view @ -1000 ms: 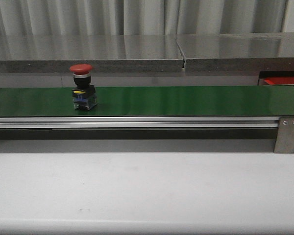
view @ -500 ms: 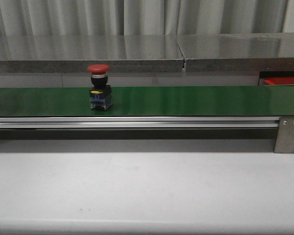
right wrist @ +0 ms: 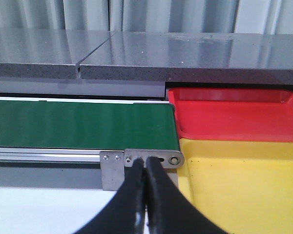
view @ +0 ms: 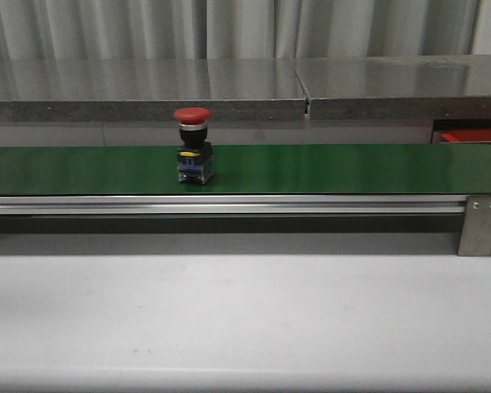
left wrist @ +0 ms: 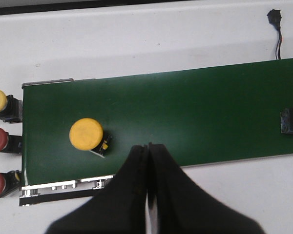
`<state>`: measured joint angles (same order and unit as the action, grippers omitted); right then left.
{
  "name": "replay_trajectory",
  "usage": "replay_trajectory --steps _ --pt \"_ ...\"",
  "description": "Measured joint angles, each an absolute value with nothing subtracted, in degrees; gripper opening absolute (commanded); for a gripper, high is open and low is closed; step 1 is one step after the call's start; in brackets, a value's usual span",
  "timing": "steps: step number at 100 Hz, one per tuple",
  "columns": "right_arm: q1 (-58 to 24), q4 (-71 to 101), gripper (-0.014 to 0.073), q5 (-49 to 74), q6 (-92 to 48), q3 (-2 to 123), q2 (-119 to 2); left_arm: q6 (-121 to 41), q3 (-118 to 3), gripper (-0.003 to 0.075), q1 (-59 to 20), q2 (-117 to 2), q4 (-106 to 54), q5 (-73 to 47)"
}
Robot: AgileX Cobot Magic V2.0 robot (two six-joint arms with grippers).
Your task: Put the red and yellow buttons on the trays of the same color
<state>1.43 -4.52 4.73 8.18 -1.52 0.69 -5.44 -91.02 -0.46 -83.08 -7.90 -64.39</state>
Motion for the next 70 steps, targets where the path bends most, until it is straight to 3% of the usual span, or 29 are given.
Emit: replay_trajectory --steps 61,70 --pt "1.43 -8.48 -0.0008 -7.55 8.18 -1.38 0.69 -5.53 -53.01 -0.002 -0.46 -44.5 -8.67 -52.55" --pt "1.43 -8.58 -0.0053 -4.62 8.18 0.86 0.69 -5.53 -48.96 -0.002 -0.46 -39.44 -8.67 -52.19"
